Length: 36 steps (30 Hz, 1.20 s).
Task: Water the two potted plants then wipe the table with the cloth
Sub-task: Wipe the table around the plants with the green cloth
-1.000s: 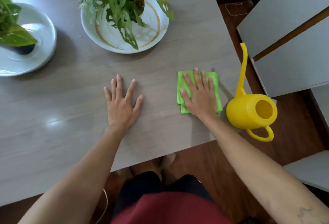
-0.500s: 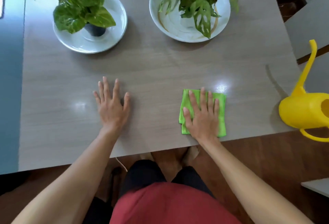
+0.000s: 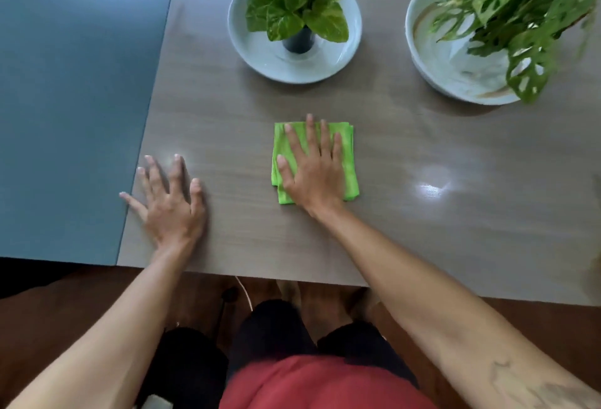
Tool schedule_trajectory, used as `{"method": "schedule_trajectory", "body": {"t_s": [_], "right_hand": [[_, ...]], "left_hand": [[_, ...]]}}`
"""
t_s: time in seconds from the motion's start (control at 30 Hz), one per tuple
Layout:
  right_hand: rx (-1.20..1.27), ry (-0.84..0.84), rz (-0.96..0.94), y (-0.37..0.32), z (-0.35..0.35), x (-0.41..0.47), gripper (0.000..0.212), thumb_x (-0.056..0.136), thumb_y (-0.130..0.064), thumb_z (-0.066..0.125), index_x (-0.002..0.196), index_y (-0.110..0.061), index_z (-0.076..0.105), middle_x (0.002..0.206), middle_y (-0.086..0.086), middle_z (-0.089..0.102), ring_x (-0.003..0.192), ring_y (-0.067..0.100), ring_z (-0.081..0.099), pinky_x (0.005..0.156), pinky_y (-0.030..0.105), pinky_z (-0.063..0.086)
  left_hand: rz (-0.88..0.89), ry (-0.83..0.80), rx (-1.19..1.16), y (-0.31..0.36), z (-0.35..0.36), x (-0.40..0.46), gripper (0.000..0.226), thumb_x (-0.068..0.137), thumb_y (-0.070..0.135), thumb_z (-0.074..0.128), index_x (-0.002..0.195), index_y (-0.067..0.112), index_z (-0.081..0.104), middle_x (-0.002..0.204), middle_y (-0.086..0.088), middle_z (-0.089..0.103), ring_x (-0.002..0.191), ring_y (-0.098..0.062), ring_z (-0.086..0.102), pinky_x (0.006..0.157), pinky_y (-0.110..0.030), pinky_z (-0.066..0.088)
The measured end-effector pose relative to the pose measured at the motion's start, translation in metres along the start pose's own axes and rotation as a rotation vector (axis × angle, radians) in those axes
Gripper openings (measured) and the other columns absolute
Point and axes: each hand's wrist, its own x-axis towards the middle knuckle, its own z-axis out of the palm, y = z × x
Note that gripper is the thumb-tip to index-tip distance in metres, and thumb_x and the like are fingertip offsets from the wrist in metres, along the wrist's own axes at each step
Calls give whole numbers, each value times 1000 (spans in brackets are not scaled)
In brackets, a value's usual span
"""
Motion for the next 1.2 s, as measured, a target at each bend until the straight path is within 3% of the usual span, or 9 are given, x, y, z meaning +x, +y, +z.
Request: {"method": "schedule_trajectory", "body": {"t_s": [0.23,0.4,0.5,0.73,1.0,1.2], "right_hand": [[63,-25,-255,-69,25,-44,61,96,-54,42,153,-34,35,165,9,19,153,30,12,121,54,13],[121,38,-399,-25,24,-94,61,94,-56,50,151,-36,40,164,5,24,153,25,14,121,55,18],[72,39,-333,25,15,-101,62,94,-59,49,152,-37,36,165,3,22,153,23,14,121,55,18],[-66,21,-85,127,-12,-68,65,96,-62,41,155,-37,28,167,2,15,154,22,9,123,50,12],[-91,25,53,137,-17,22,63,100,-62,28,157,-36,22,167,5,13,154,27,8,123,51,10],[-75,32,118,131,-24,102,62,102,-57,28,157,-29,25,166,11,14,153,31,11,123,52,10]], "left_hand": [[6,19,-15,2,-1,0,63,96,50,29,156,30,28,168,-13,8,155,-31,5,116,-66,-7],[-37,50,-61,11,-5,2,59,95,50,34,148,26,40,165,-16,18,153,-34,10,116,-69,-5],[24,59,-93,34,-6,16,57,95,49,35,145,23,46,163,-19,21,153,-36,9,119,-65,-3],[239,-31,-107,132,16,49,65,100,43,46,155,14,31,166,-21,7,154,-35,1,125,-50,-2],[202,-25,-26,176,32,74,81,98,49,38,158,2,11,165,-23,-1,154,-35,-2,125,-50,-2],[207,-1,7,176,34,74,83,95,52,34,158,2,10,165,-23,1,154,-35,1,125,-49,0]]}}
